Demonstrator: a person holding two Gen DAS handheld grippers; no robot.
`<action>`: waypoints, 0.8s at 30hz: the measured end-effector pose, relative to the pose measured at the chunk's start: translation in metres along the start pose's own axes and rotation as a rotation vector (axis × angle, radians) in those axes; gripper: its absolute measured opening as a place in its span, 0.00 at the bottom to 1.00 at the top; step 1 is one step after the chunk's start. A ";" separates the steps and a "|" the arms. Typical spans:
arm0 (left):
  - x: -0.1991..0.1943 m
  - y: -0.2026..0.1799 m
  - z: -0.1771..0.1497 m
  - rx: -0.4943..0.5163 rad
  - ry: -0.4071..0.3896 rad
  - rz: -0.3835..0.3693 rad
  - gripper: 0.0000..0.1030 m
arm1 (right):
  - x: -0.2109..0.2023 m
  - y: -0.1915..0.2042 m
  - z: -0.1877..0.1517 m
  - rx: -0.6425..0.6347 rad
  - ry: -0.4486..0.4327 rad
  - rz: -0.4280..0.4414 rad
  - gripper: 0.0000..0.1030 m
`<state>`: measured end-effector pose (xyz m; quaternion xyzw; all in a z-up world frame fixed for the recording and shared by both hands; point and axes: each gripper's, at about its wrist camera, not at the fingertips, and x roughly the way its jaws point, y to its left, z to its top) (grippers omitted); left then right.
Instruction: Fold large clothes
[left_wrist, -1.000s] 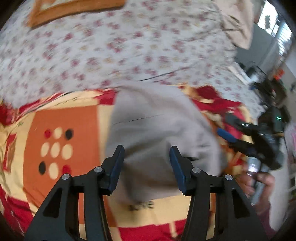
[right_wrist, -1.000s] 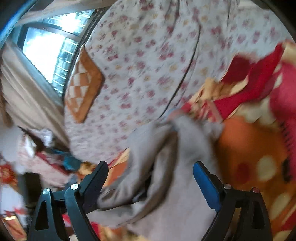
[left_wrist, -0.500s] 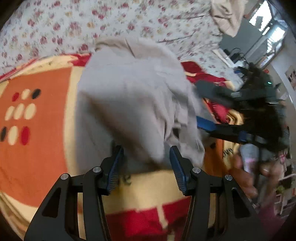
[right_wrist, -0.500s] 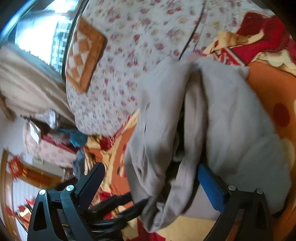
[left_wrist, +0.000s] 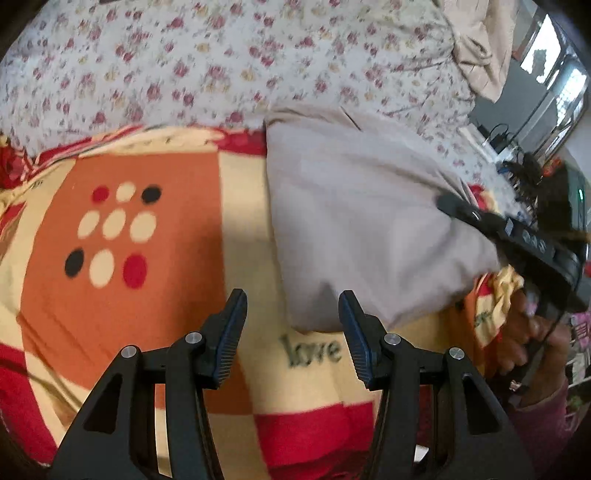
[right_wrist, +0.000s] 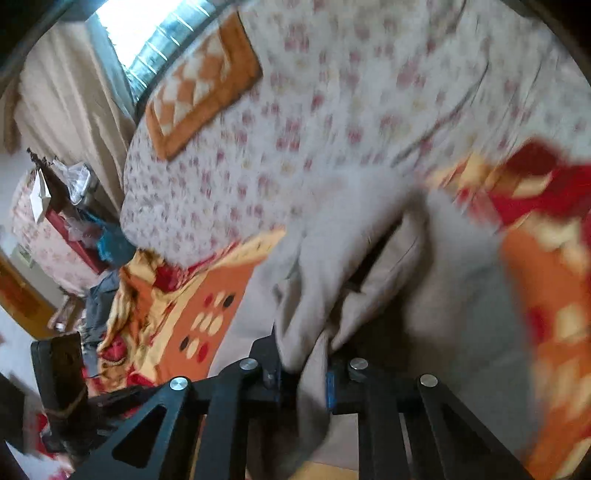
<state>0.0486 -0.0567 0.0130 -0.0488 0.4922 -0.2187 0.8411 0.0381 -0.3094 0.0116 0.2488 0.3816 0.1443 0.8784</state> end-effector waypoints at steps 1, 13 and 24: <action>0.000 -0.005 0.004 -0.005 -0.014 -0.019 0.51 | -0.010 -0.004 0.002 0.001 -0.011 -0.011 0.14; 0.073 -0.045 0.021 0.069 0.074 0.018 0.51 | -0.021 -0.086 -0.023 0.185 0.042 -0.099 0.51; 0.085 -0.051 0.017 0.110 0.078 0.038 0.59 | 0.002 -0.090 0.010 0.160 0.039 -0.145 0.24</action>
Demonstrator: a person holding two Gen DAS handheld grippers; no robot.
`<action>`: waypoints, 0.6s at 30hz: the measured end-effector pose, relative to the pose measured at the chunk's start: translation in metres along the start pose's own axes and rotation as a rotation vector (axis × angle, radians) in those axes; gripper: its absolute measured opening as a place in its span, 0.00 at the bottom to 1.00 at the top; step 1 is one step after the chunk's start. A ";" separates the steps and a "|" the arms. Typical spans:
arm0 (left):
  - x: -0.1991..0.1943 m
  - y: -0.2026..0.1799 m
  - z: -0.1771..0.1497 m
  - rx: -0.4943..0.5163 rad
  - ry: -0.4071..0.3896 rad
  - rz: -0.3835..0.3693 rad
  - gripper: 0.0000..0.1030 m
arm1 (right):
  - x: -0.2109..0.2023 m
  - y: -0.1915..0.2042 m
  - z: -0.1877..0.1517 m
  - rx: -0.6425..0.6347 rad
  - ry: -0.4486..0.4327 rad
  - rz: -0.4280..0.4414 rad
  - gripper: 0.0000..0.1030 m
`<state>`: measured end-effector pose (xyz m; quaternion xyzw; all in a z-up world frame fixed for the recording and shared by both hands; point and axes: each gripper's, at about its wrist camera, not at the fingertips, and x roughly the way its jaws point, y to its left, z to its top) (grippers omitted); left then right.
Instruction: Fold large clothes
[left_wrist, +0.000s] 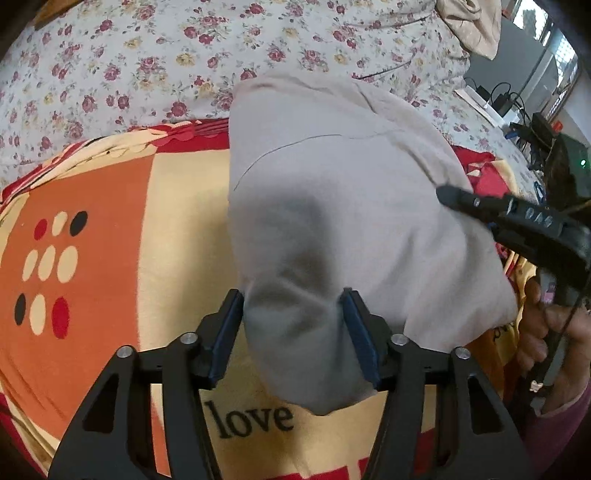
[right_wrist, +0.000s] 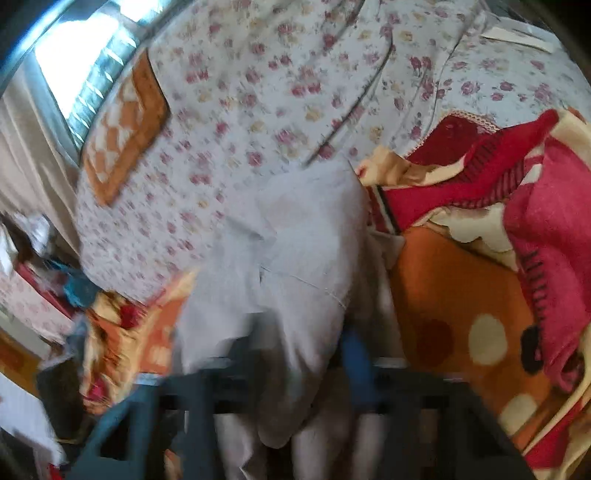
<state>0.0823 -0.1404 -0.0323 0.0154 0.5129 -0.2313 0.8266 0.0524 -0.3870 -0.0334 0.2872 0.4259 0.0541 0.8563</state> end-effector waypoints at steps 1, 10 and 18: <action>0.003 0.001 -0.002 -0.009 0.003 -0.008 0.62 | 0.001 -0.003 -0.003 -0.012 0.004 -0.029 0.22; -0.021 0.010 0.014 -0.064 -0.084 -0.029 0.64 | -0.020 -0.020 -0.004 0.023 -0.009 -0.068 0.23; 0.005 0.016 0.073 -0.106 -0.070 0.002 0.64 | 0.006 -0.019 0.036 0.101 -0.036 -0.022 0.69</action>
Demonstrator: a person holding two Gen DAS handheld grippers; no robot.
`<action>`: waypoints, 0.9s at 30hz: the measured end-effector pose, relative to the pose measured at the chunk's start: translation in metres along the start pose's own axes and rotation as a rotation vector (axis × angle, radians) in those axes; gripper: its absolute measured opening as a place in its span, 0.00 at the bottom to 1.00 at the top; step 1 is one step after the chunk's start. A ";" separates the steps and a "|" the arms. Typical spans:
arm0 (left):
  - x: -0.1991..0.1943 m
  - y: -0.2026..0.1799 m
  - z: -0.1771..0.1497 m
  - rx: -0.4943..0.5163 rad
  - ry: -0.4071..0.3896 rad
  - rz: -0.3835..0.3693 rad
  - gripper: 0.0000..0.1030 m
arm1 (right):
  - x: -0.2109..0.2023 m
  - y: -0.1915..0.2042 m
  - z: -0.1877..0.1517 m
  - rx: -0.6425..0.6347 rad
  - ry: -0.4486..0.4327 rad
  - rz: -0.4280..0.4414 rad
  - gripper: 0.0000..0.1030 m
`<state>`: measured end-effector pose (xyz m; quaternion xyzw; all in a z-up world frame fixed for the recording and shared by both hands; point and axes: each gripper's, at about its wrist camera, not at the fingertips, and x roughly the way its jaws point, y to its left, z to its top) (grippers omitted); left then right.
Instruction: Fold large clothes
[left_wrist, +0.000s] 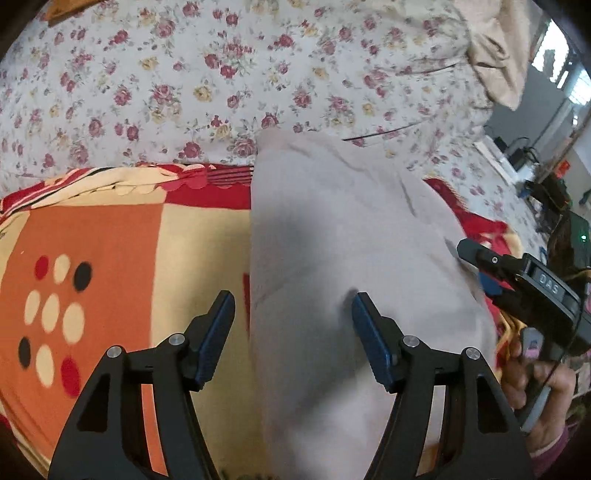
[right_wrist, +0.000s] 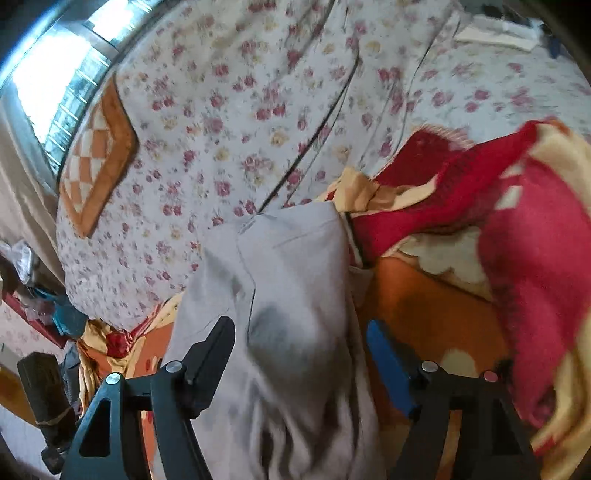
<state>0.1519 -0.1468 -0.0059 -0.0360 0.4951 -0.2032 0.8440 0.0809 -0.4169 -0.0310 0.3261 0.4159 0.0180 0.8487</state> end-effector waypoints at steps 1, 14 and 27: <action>0.009 -0.001 0.005 -0.005 0.010 0.003 0.64 | 0.008 -0.001 0.004 0.008 0.012 0.019 0.69; 0.041 0.012 -0.003 -0.071 0.079 -0.049 0.74 | 0.034 -0.053 0.011 0.082 0.072 -0.084 0.09; 0.016 0.039 -0.038 -0.149 0.169 -0.248 0.85 | 0.015 -0.005 -0.015 -0.071 0.138 0.104 0.94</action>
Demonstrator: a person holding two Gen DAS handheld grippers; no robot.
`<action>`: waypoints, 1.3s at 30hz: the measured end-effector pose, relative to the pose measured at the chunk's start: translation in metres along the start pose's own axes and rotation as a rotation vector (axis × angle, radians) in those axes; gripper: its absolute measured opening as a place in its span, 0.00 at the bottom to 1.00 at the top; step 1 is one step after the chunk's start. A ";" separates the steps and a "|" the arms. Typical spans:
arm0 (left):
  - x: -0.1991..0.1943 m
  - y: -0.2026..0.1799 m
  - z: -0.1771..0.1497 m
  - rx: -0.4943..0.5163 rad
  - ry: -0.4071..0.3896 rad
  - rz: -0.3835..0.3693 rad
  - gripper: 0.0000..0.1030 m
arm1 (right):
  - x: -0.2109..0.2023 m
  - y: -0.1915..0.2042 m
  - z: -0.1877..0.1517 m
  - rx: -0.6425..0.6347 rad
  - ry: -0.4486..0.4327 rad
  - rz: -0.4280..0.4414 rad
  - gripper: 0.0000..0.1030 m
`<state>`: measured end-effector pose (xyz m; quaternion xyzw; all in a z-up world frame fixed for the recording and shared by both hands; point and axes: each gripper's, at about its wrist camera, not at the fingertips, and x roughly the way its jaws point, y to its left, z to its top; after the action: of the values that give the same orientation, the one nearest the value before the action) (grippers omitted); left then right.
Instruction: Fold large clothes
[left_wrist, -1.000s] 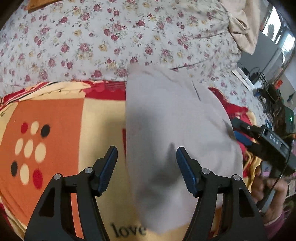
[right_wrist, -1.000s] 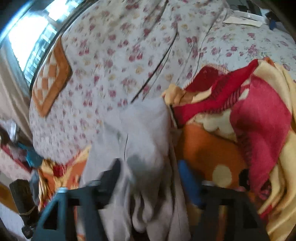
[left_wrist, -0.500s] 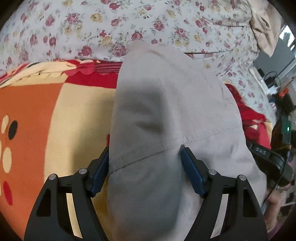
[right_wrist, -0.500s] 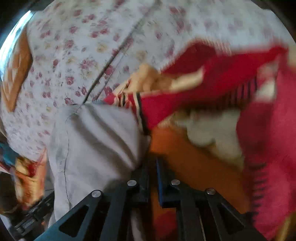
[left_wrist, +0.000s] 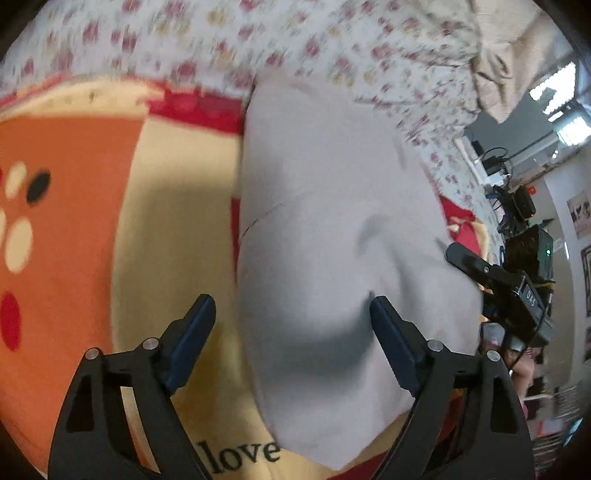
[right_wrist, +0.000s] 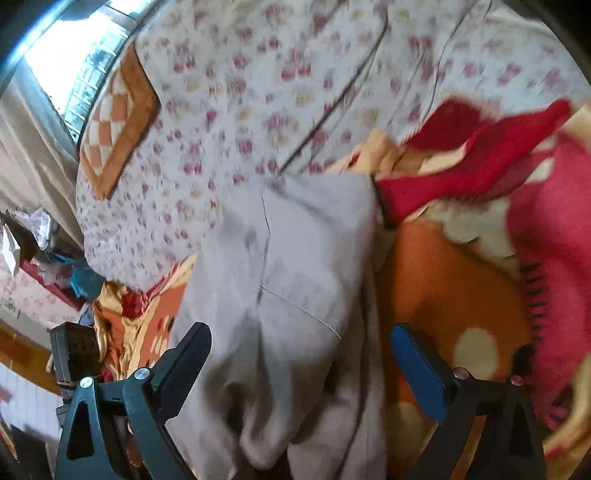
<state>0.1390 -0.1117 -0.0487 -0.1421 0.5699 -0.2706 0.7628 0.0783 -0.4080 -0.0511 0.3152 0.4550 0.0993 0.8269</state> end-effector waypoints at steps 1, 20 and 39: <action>0.008 0.003 0.000 -0.012 0.026 -0.020 0.86 | 0.007 -0.001 0.000 0.000 0.025 0.010 0.94; -0.101 -0.024 -0.043 0.169 -0.135 -0.040 0.37 | -0.010 0.070 -0.035 -0.118 0.067 0.294 0.41; -0.092 0.001 -0.123 0.122 -0.188 0.329 0.64 | -0.069 0.131 -0.113 -0.402 -0.002 -0.024 0.57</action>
<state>0.0043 -0.0466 -0.0145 -0.0254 0.4943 -0.1619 0.8537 -0.0368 -0.2877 0.0326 0.1384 0.4292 0.1779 0.8747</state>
